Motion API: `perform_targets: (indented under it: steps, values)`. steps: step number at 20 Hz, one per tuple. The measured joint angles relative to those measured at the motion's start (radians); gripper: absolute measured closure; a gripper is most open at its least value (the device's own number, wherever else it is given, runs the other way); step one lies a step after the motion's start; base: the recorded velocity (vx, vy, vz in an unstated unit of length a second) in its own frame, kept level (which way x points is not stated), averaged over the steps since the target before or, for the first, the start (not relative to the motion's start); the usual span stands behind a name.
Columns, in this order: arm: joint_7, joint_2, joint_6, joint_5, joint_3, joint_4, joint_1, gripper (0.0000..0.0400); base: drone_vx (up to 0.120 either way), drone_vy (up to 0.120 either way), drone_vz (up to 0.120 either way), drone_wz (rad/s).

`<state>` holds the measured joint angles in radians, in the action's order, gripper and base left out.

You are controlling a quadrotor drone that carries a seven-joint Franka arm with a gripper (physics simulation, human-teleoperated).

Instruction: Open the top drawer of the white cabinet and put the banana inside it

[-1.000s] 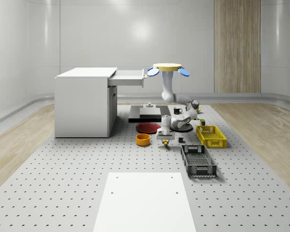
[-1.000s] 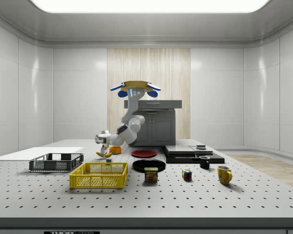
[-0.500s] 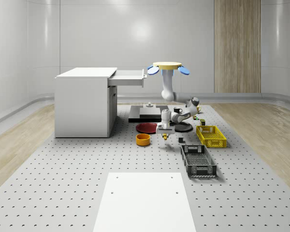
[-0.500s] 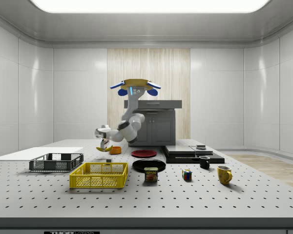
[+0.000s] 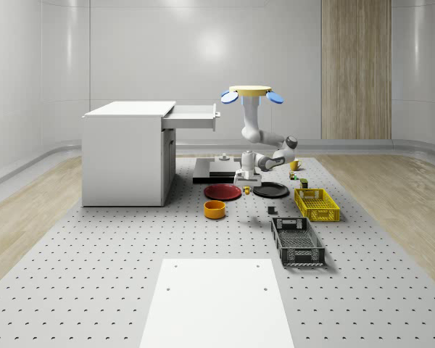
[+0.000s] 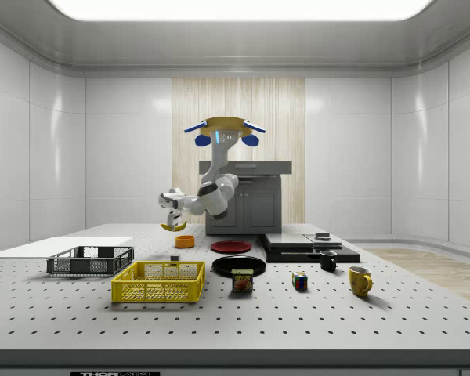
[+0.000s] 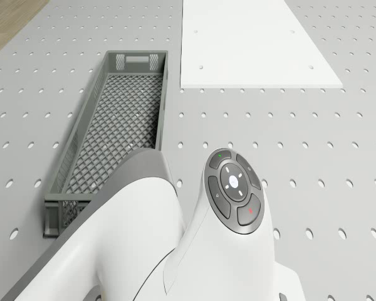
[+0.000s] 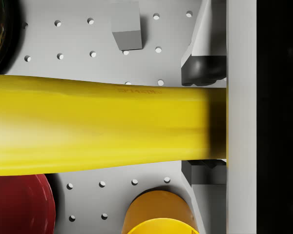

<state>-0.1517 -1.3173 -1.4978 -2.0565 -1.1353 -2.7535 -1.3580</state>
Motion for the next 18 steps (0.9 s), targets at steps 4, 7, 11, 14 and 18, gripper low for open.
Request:
perform_targets:
  steps: [4, 7, 11, 14, 18]
  values:
    - [0.005, 0.004, 0.006, 0.003, -0.005, -0.002, 0.002, 0.0199, -0.12, 0.0, 0.12, 0.0]
    - [0.004, 0.006, 0.009, 0.004, -0.006, -0.003, 0.003, 0.02, -0.12, 0.0, 0.12, 0.0]
    - [0.002, 0.008, 0.011, 0.004, -0.007, -0.004, 0.004, 0.02, -0.12, 0.0, 0.12, 0.0]
    - [0.001, 0.009, 0.013, 0.004, -0.007, -0.004, 0.005, 0.02, -0.12, 0.0, 0.12, 0.0]
    - [0.002, 0.011, 0.014, 0.003, -0.007, -0.004, 0.006, 0.02, -0.12, 0.0, 0.12, 0.0]
